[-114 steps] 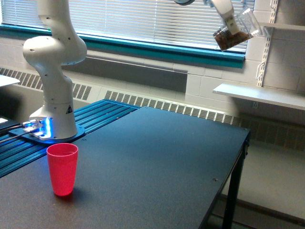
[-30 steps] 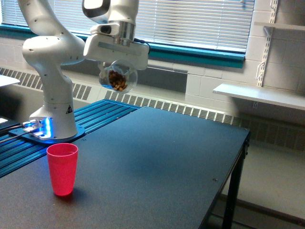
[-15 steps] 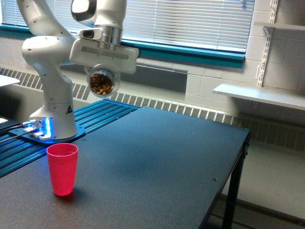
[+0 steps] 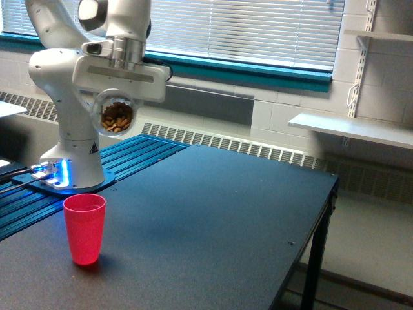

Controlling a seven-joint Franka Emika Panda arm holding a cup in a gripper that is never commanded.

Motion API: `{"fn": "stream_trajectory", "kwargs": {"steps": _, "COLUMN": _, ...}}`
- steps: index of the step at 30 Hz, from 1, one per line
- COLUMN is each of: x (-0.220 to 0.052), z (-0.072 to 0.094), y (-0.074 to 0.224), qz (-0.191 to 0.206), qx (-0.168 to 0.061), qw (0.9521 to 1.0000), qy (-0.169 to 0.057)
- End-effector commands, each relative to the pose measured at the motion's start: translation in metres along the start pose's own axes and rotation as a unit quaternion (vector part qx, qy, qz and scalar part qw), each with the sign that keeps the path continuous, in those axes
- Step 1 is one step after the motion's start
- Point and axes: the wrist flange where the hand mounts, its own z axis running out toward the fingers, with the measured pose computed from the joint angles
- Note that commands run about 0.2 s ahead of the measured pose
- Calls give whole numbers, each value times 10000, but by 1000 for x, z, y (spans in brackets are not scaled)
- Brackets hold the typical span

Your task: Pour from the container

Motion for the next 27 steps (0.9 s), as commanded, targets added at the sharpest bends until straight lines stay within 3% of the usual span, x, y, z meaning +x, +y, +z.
{"fn": "stream_trajectory", "kwargs": {"steps": 1, "x": 16, "z": 14, "y": 11, "qz": 99, "qx": -142, "qw": 9998, "qy": -51}}
{"fn": "stream_trajectory", "kwargs": {"steps": 27, "x": 70, "z": 48, "y": 11, "qz": -118, "qx": -266, "qw": 9991, "qy": -293}}
